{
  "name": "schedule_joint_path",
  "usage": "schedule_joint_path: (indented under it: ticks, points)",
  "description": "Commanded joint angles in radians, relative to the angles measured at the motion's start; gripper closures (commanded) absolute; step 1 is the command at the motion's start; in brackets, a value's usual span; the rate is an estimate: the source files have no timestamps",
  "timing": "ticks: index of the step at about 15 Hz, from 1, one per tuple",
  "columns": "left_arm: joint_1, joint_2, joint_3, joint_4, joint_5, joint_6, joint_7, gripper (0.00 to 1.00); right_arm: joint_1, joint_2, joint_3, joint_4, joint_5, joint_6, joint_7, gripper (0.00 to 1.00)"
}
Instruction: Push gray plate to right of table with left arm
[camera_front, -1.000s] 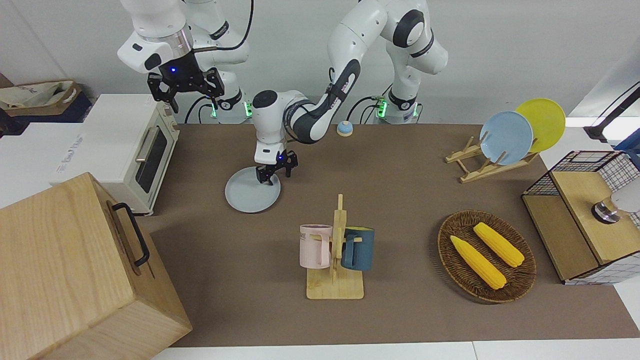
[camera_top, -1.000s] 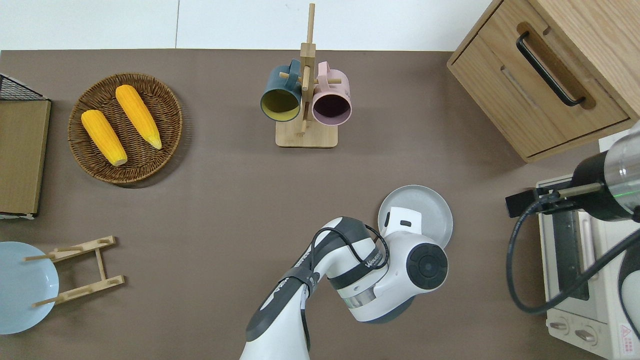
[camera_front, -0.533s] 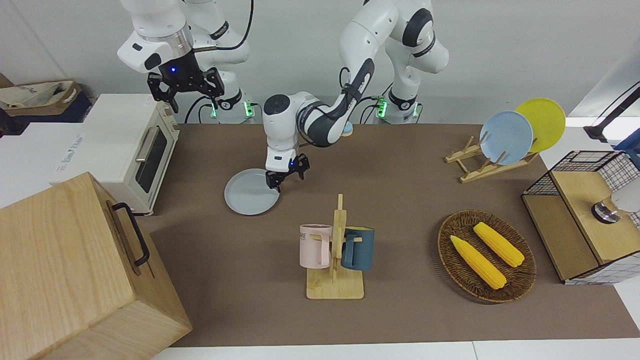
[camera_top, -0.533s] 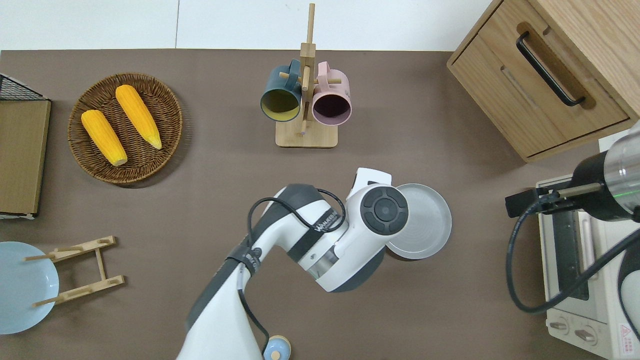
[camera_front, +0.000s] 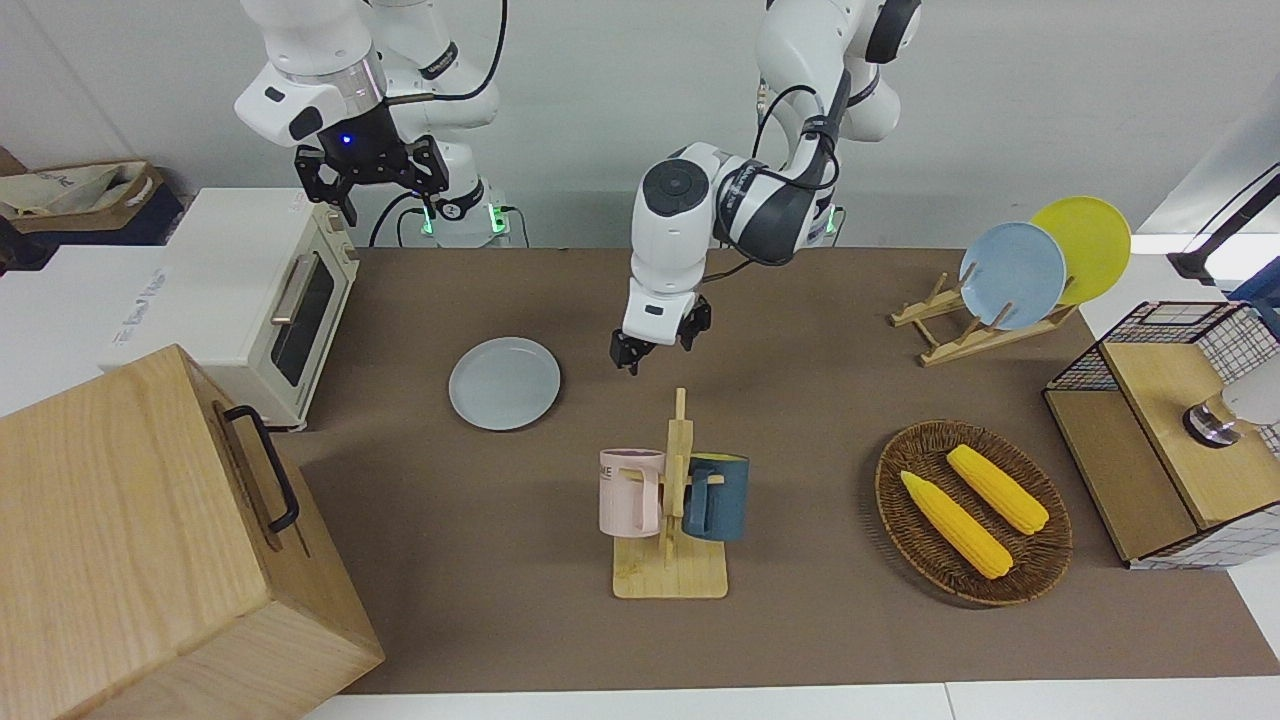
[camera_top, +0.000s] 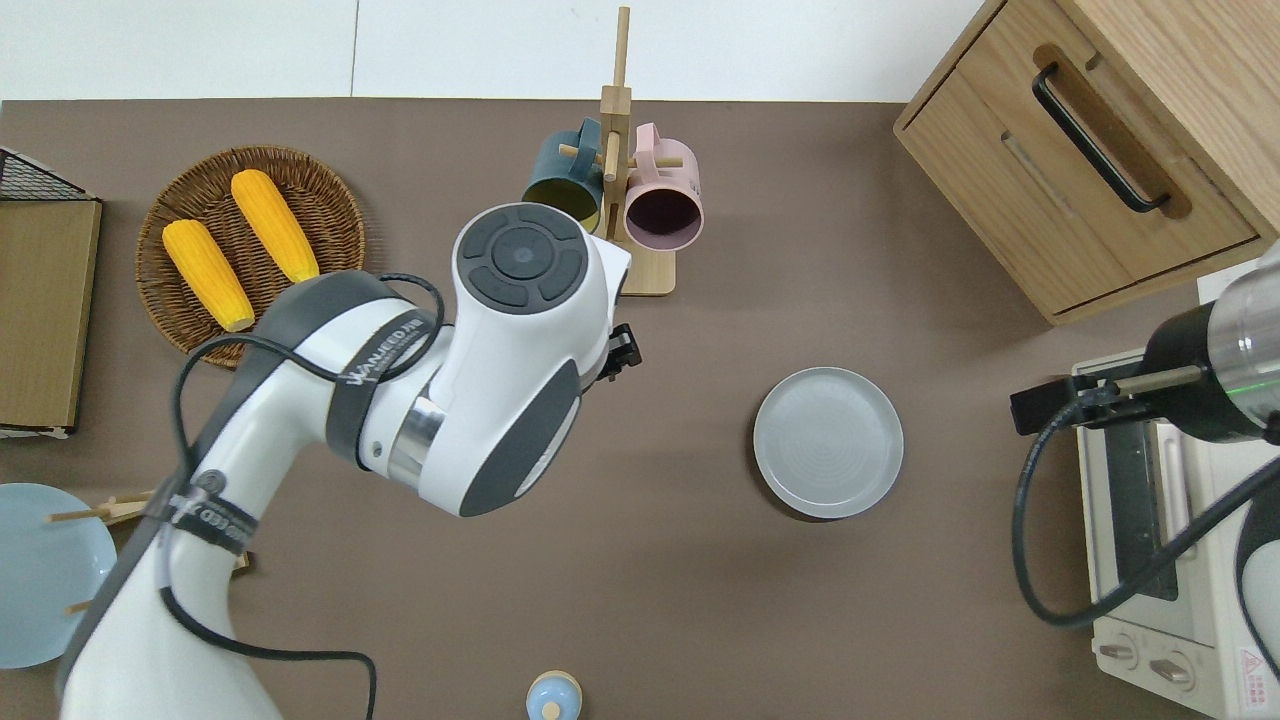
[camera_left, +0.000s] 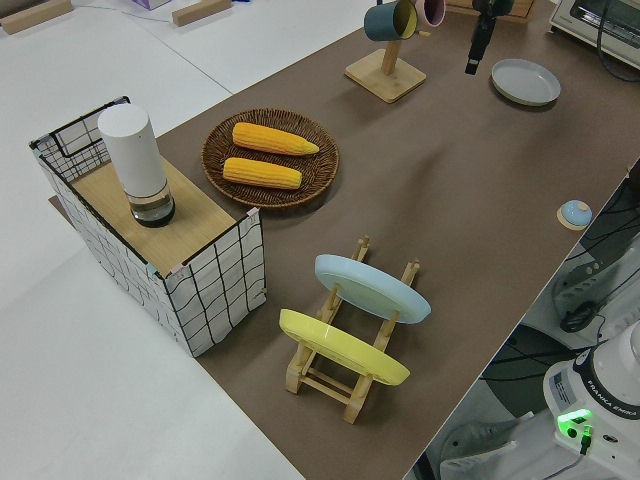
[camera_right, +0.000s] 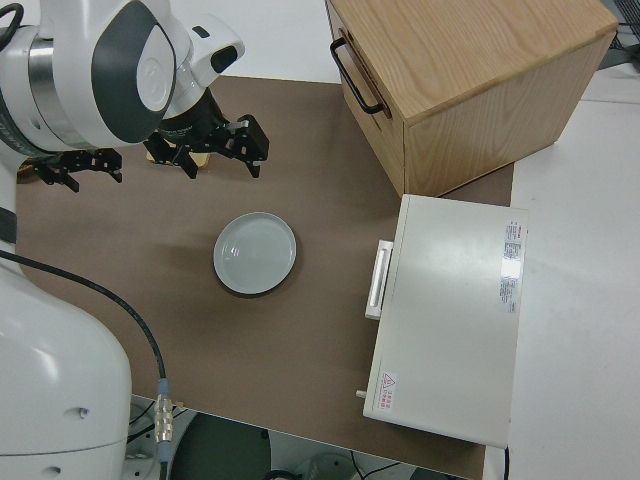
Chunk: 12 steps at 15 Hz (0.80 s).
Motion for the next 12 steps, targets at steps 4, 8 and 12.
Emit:
schedule_joint_path:
  ticks: [4,8,12]
  points:
    - [0.173,-0.134,0.031,-0.007,-0.008,-0.146,0.48,0.0,-0.02,-0.003,0.013,0.008,0.01,-0.014,0.002,0.017]
    - [0.306,-0.183,0.034,-0.007,-0.013,-0.167,0.543,0.0,-0.02,-0.003,0.013,0.008,0.01,-0.014,0.002,0.017]
    - [0.446,-0.24,0.033,-0.007,-0.036,-0.204,0.754,0.0,-0.02,-0.003,0.013,0.008,0.01,-0.014,0.001,0.017]
